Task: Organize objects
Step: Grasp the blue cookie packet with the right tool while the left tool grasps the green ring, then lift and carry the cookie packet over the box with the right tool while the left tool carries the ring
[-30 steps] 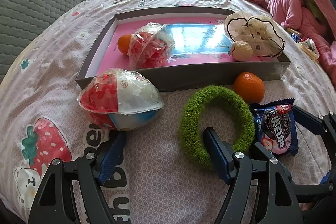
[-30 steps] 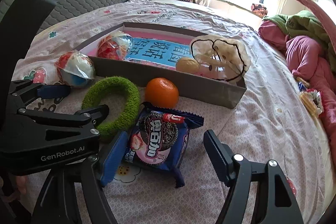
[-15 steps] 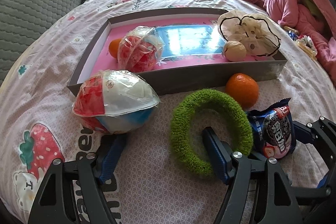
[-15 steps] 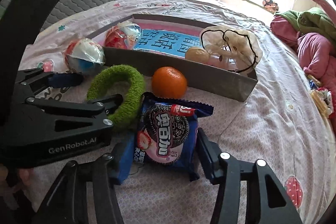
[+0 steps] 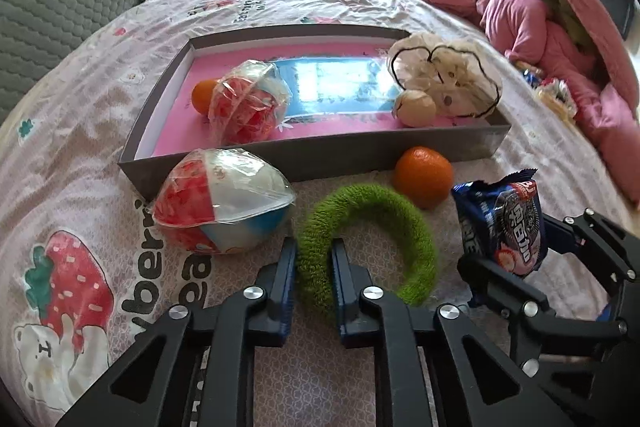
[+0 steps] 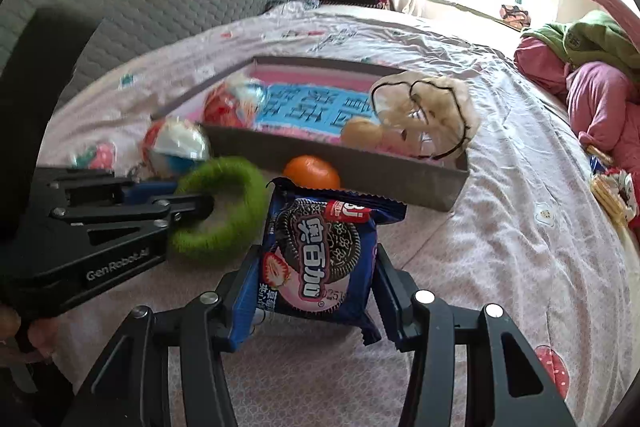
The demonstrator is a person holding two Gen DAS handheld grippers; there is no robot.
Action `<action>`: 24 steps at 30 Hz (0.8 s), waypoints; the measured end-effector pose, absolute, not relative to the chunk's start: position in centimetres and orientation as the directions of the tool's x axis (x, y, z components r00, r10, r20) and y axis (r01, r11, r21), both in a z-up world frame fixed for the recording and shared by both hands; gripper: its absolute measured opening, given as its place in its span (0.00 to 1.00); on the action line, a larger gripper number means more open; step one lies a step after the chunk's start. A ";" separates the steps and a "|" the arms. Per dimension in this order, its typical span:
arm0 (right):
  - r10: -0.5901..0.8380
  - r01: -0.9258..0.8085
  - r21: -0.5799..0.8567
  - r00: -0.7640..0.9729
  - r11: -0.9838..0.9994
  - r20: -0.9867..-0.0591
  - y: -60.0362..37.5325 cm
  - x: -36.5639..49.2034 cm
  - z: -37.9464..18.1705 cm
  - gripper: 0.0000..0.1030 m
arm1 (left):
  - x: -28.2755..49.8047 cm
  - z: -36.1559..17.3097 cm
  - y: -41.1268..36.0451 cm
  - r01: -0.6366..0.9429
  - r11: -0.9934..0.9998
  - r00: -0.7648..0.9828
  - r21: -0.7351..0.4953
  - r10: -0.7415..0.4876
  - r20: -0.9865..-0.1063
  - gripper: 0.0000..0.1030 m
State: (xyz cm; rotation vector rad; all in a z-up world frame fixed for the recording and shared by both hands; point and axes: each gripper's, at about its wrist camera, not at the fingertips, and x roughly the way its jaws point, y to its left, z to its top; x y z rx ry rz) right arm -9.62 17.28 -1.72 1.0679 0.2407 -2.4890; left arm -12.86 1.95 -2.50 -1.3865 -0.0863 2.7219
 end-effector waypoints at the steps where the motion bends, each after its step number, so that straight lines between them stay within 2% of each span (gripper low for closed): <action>1: -0.317 0.439 0.018 -0.619 -0.898 -0.718 17.5 -9.6 -1.5 0.50 | -12.8 -2.4 1.8 -0.051 -0.994 -0.584 -0.099 0.111 -0.804 0.14; 10: -0.349 0.429 0.063 -0.632 -0.901 -0.692 18.4 -9.8 -0.8 0.50 | -12.3 -1.7 1.8 -0.077 -0.984 -0.588 -0.160 0.174 -0.790 0.13; 24: -0.374 0.439 0.062 -0.672 -0.896 -0.639 18.6 -9.4 0.7 0.50 | -10.9 1.1 1.8 -0.094 -0.985 -0.663 -0.148 0.173 -0.729 0.13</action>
